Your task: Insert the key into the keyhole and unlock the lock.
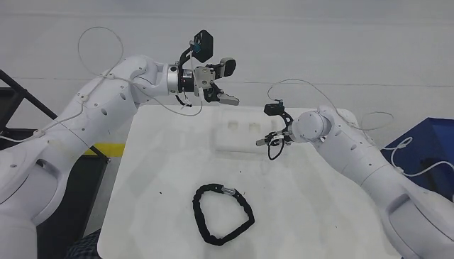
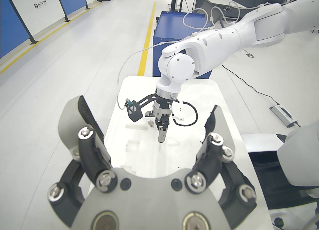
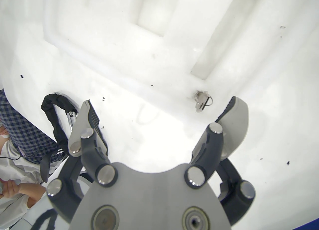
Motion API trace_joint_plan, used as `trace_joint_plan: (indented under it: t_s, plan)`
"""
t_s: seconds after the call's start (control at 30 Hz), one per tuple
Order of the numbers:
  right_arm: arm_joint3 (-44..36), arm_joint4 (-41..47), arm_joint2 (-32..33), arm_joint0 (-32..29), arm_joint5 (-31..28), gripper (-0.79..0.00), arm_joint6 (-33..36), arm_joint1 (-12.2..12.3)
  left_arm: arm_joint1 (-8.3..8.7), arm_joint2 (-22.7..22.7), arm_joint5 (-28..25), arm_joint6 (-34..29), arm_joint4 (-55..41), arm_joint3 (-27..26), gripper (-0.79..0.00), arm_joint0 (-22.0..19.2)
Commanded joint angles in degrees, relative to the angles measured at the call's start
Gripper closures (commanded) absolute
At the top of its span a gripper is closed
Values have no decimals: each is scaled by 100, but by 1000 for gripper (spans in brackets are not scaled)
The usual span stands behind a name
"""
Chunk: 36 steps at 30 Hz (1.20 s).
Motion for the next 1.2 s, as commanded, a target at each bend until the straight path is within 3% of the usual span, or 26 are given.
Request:
trace_joint_plan:
  t_s: [0.0, 0.03, 0.2, 0.23, 0.4, 0.6, 0.93, 1.17]
  plan:
    - [100, -31, -18, 24, -35, -785, -14, -52, 0, 0, 0, 0, 0, 0, -785, 0]
    - [155, -43, -24, 37, -46, -785, -16, -82, 0, 0, 0, 0, 0, 0, -785, 0]
    - [361, -184, -67, 107, 27, -437, 26, -212, 0, 0, 0, 0, 0, 0, -785, 0]
    - [398, -196, -65, 117, 38, -400, 34, -233, 0, 0, 0, 0, 0, 0, -785, 0]
    - [607, -252, -45, 154, 52, -342, 110, -317, 0, 0, 0, 0, 0, 0, -785, 0]
    - [747, -367, -57, 165, 200, -329, 241, -420, 0, 0, 0, 0, 0, 0, -785, 0]
    - [948, -684, -77, 186, 437, -219, 240, -567, 0, 0, 0, 0, 0, 0, -785, 0]
    - [1036, -883, -71, 206, 623, -25, 295, -655, 0, 0, 0, 0, 0, 0, -785, 0]
